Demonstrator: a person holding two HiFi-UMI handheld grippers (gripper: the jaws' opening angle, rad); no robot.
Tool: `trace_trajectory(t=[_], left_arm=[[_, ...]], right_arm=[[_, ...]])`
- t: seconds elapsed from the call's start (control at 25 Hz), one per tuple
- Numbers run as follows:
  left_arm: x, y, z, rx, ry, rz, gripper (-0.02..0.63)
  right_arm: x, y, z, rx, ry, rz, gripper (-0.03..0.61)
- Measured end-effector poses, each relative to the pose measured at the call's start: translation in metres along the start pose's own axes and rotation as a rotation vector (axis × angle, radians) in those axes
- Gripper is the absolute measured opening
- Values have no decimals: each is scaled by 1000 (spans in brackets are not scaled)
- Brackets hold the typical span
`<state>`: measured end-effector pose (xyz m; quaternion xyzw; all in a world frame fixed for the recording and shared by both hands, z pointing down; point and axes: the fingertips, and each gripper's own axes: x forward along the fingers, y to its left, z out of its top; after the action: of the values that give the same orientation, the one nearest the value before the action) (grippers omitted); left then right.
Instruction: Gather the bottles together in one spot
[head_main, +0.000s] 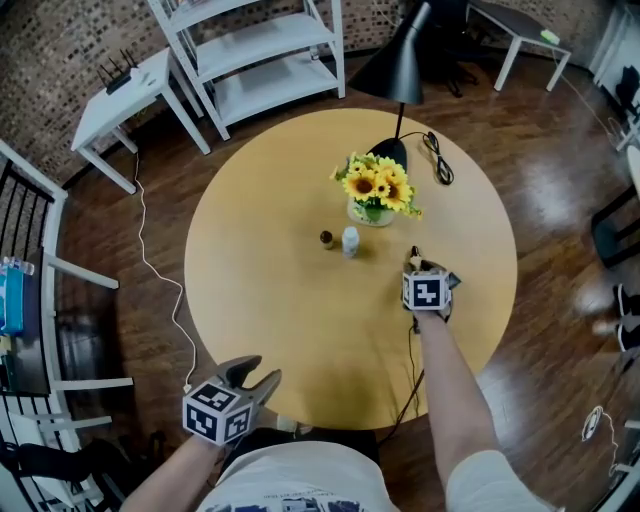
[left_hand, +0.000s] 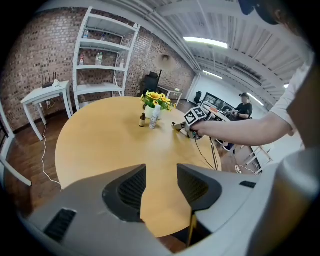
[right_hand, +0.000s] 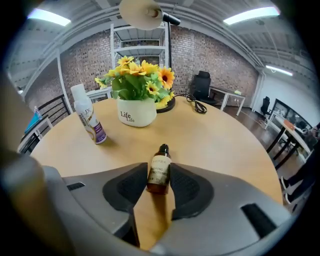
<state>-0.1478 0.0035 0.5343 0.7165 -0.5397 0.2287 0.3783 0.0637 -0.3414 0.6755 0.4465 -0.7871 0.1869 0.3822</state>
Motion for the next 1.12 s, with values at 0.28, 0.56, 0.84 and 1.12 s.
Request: trace_trajectory(t=[0.28,0.56,0.84,1.12], left_arm=[[6,-8,15,37,-25,-58,173],[-5,-30,55,32,-123,-226,173],[-21,-57,77,-44,-161,-463,173],[-49,-71,69,-231,-137,-707,172]], right_arm=[[-58,30,9,6,-120,56,141],[-190,120,7,-9,-303,189,141],[-297,226,-6,-39,-399,262,141],[-345,300,-14,-57,-464,277,141]])
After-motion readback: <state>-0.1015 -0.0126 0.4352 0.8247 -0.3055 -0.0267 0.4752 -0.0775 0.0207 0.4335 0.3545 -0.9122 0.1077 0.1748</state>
